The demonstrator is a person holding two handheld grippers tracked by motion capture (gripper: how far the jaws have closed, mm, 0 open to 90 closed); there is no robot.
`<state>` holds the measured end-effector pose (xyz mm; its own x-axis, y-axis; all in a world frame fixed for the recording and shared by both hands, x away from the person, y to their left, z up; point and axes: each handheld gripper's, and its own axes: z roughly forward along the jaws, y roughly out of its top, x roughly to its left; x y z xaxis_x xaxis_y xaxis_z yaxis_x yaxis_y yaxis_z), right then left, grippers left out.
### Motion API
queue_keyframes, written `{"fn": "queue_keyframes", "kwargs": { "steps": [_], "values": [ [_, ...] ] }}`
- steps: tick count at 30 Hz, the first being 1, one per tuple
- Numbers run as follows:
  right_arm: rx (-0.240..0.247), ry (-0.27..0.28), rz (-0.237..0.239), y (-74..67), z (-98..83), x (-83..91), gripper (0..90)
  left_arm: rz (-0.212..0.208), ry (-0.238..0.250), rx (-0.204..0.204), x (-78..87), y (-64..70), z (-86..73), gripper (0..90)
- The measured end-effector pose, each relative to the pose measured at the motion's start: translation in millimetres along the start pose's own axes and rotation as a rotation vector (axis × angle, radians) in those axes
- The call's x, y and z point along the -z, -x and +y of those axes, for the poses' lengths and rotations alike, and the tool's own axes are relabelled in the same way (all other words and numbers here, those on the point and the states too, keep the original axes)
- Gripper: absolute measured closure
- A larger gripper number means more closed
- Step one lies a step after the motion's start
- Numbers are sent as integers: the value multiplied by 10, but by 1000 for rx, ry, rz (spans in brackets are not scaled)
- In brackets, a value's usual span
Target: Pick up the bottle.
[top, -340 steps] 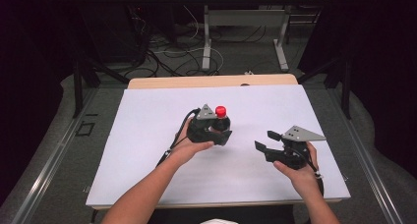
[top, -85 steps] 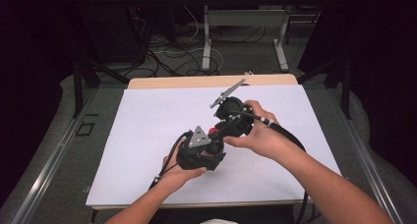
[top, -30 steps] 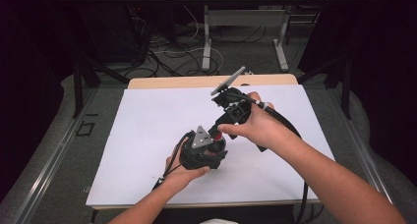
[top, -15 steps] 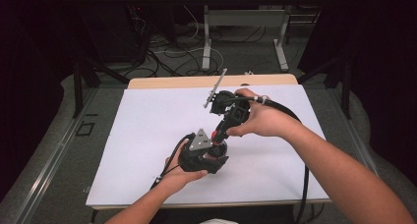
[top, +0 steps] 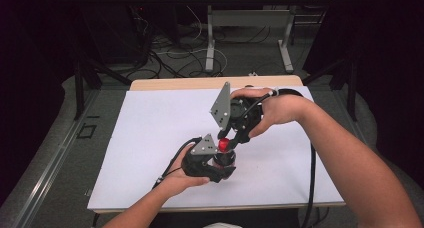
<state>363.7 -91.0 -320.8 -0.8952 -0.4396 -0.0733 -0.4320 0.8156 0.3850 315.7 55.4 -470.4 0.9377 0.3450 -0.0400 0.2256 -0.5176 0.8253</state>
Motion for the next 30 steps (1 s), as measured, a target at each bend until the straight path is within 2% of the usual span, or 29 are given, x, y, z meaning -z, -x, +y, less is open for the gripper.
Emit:
{"fn": "queue_keyframes", "kwargs": {
  "steps": [1,2,4,5,6,7,8,9,10,11,12,13,14,15,16,17,20,22,23,26,27,29,30],
  "values": [
    [-11,10,-1,8,-13,4,607,-8,4,11,-3,-2,0,296],
    [-62,22,3,24,-29,4,607,9,7,13,0,-9,5,296],
    [-255,41,1,72,-63,22,538,18,9,19,2,-16,7,296],
    [-255,41,1,72,-63,22,538,23,11,30,4,-20,6,296],
    [-449,67,-54,83,-86,68,512,32,12,33,8,-30,6,295],
    [-523,84,-79,70,-87,82,508,44,8,43,12,-33,4,295],
    [-576,93,-107,60,-85,92,491,59,6,50,12,-36,4,295],
    [-576,93,-107,60,-85,92,491,69,4,54,13,-44,3,295],
    [-710,121,-171,29,-74,112,485,108,-5,66,12,-47,4,295],
    [-790,135,-208,7,-59,120,501,140,8,64,-3,-53,1,295],
    [-871,145,-227,-6,-57,146,504,158,8,66,-4,-58,2,295],
    [-963,195,-232,-26,-62,156,505,167,-4,74,0,-55,6,295],
    [-1041,219,-244,-49,-58,174,518,167,-4,74,0,-55,6,295],
    [-1041,219,-244,-49,-58,174,518,200,5,63,-12,-56,5,295],
    [-1096,228,-295,-90,-33,166,539,221,6,75,-20,-62,8,295],
    [-1119,217,-299,-98,-23,152,540,221,6,75,-20,-62,8,295],
    [-1163,183,-270,-95,-4,88,540,250,-12,77,-35,-52,17,295],
    [-1162,183,-283,-90,5,62,540,246,-12,79,-38,-60,24,295],
    [-1170,140,-282,-70,7,26,540,248,-6,80,-42,-60,23,295],
    [-1189,125,-267,-53,11,-15,541,261,6,82,-55,-49,22,295],
    [-1187,86,-276,-37,20,-52,556,259,-2,81,-50,-48,25,295],
    [-1191,65,-265,-24,33,-99,570,268,2,82,-59,-44,22,295],
    [-1190,88,-287,-29,41,-142,591,271,3,83,-60,-42,21,295]
  ]
}}
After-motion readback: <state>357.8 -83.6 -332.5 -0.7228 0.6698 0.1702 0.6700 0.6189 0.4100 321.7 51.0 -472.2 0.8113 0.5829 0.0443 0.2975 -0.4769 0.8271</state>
